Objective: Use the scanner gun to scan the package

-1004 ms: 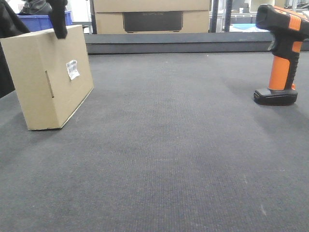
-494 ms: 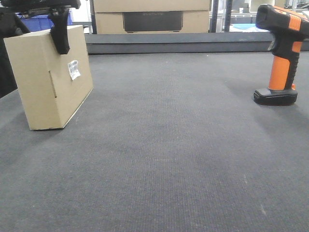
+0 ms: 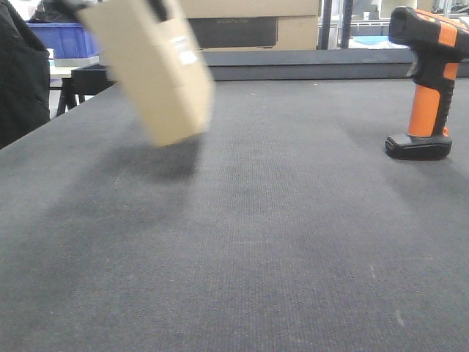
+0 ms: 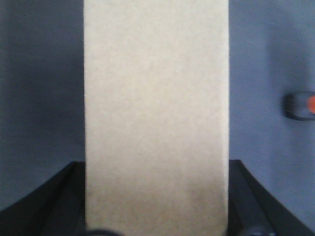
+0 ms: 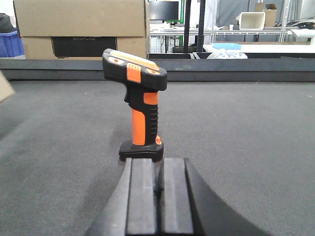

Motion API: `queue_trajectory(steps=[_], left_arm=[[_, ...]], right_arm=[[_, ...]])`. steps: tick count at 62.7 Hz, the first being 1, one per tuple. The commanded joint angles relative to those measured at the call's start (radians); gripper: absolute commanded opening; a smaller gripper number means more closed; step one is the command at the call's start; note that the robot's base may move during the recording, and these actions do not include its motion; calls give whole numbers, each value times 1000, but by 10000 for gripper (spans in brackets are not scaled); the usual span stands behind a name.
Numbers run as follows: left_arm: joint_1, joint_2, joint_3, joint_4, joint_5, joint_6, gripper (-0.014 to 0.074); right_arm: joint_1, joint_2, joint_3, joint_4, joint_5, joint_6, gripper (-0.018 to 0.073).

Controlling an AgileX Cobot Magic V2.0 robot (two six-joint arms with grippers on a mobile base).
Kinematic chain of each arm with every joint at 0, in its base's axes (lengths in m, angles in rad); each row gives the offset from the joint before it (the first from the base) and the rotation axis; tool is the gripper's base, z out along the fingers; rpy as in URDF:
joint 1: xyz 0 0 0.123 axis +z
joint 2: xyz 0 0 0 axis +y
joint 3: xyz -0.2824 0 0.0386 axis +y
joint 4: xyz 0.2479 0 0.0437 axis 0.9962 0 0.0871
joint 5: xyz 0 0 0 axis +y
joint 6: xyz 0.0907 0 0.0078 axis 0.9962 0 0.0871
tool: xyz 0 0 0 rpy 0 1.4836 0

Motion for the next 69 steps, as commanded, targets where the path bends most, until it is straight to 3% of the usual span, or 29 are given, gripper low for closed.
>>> queue_trajectory(steps=[1,14,29,39,47,69], left_arm=[[-39,1,11,-21,-44,-41,-111],[-106,6,60,-28,-114,-44,-111],[-104,24,67,-30,-137,-66,-111],[-104,24,67,-30,-142,-66,-111],[-104,24,67,-45,-144,-66,-111],[-104,24,67,-43,-144,-66,-111]], right_arm=[[-2,-3,0,2,-15,1,-162],[-2,-3,0,2,-15,1,-162],[-2,-3,0,2,-22,1,-162],[-2,-3,0,42,-151,1,-162],[-2,1,-63,42,-124,1,-162],[-2,293,-234,40,-105,1,-162]])
